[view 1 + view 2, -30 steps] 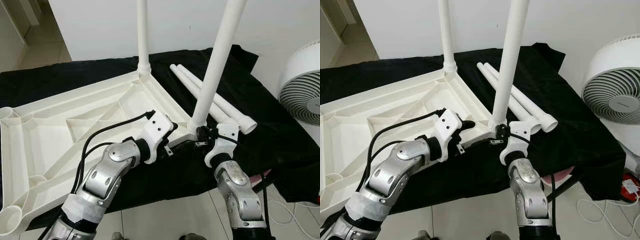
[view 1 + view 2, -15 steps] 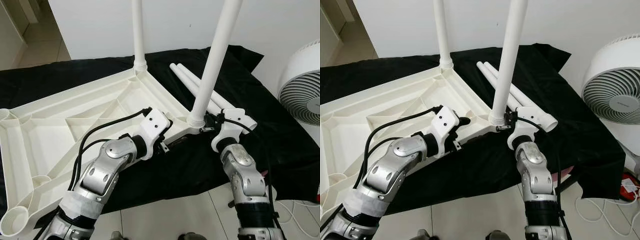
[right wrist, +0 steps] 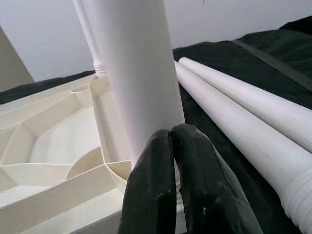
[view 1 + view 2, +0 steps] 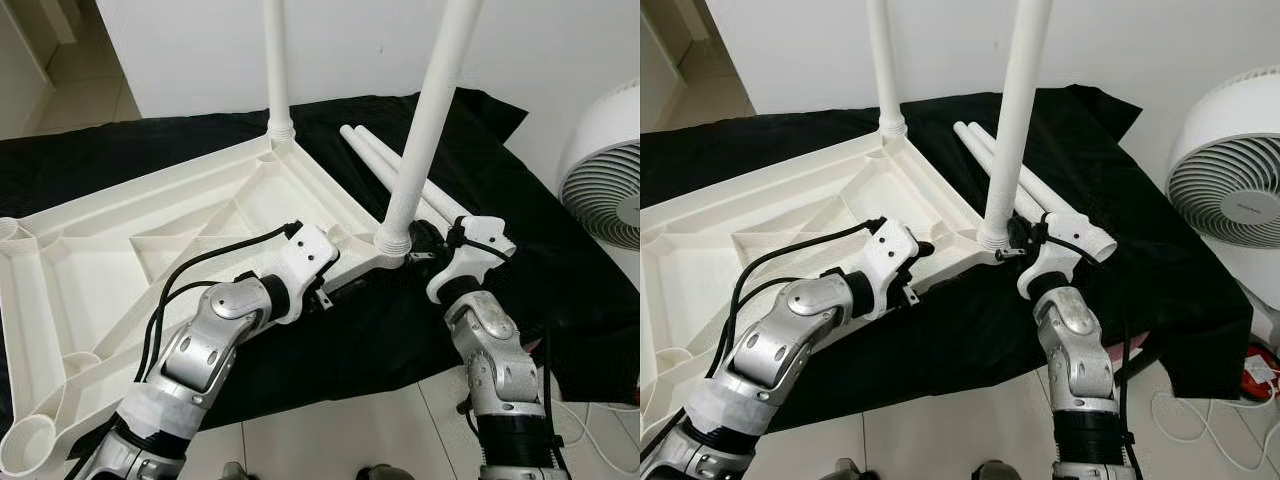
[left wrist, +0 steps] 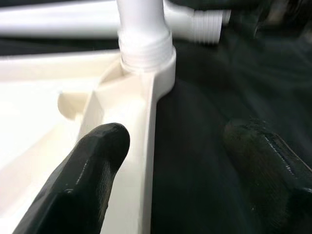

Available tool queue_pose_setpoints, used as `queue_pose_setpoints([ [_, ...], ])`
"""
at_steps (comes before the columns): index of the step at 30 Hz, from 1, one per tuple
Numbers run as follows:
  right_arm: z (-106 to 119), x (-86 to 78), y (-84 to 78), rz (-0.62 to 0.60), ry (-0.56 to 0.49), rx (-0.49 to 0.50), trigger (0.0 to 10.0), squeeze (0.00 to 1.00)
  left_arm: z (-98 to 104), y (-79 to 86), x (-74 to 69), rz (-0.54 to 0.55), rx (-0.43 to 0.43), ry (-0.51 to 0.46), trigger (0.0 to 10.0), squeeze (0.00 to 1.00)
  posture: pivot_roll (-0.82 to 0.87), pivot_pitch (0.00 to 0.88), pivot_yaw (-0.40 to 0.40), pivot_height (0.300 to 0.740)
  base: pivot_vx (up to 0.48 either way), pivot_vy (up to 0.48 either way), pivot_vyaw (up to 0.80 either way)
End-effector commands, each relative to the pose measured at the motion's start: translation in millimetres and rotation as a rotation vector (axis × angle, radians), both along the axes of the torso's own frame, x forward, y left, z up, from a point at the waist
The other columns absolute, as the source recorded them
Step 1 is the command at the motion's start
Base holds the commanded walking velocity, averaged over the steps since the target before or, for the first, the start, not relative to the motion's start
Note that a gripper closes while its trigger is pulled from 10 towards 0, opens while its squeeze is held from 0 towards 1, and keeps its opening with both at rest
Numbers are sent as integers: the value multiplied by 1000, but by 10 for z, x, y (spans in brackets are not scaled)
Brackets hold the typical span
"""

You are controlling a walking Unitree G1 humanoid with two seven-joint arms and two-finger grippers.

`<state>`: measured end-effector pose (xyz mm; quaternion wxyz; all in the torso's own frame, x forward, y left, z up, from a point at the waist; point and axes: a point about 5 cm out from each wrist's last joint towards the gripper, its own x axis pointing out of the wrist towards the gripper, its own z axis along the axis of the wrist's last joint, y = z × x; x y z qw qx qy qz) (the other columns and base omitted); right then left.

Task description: Building children table

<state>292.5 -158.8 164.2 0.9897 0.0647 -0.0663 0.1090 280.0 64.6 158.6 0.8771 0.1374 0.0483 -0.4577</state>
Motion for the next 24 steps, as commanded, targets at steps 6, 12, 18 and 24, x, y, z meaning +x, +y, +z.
queue_pose_setpoints([
  [6, 58, -61, -120, -16, -22, 11, 10000, 0, -224, 209, 26, 113, 122, 65, 10000, 0, -163, 82, 67, 740, 0, 0, 0],
  [12, 73, -72, -194, -39, -27, 1, 10000, 0, -308, 339, 42, 164, 179, 97, 10000, 0, -167, 82, 73, 740, 0, 0, 0],
  [18, 74, -90, -226, -51, -26, -5, 10000, 0, -412, 562, 19, 237, 222, 138, 10000, 0, -169, 85, 77, 740, 0, 0, 0],
  [24, 56, -80, -219, -42, -14, -15, 10000, 0, -386, 669, -6, 260, 218, 140, 0, 0, -159, 87, 71, 740, 0, 0, 0],
])
